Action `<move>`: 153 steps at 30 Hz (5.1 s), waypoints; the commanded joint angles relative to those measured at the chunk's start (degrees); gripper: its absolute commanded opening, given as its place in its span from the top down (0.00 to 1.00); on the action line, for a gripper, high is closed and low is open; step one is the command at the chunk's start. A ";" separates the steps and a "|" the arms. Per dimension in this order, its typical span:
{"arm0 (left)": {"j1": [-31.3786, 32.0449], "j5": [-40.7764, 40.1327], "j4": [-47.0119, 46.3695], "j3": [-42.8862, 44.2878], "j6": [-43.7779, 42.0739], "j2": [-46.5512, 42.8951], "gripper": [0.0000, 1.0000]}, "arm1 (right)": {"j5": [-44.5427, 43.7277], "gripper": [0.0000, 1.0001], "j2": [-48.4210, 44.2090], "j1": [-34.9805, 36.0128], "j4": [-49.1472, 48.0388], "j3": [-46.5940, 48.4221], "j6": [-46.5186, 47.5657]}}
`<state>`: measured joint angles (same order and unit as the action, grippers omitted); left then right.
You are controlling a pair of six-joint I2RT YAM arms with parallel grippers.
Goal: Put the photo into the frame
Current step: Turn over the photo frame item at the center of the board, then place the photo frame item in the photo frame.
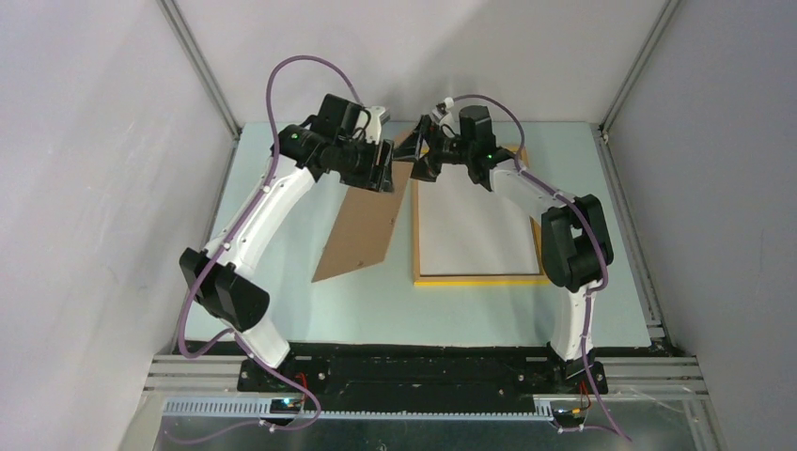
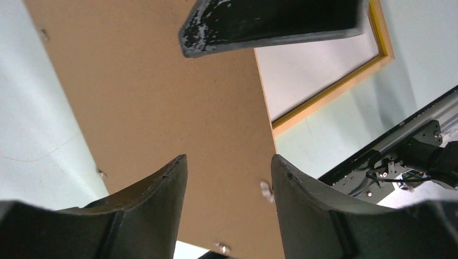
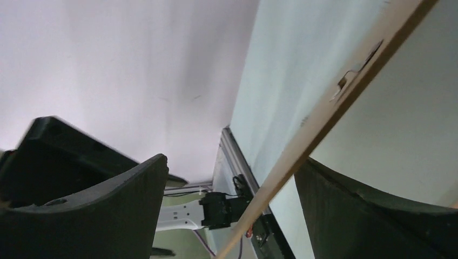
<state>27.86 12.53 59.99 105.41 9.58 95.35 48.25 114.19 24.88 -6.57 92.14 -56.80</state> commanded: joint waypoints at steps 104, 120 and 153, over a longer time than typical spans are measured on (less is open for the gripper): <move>2.25 6.13 -11.99 -11.13 -15.80 13.34 0.39 | 20.70 1.00 -20.48 -35.17 -10.89 -27.61 4.62; 2.55 9.86 -11.98 -12.05 -15.63 10.17 0.39 | 20.60 1.00 -19.02 -37.27 -7.71 -27.71 8.91; -1.93 3.43 -11.92 -7.49 -15.42 8.93 0.37 | 26.56 1.00 0.90 -45.36 52.41 -2.38 54.82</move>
<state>26.06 16.67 48.60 95.22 -5.06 104.57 69.60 111.39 -20.23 27.09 80.20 -14.04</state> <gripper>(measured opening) 0.629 0.022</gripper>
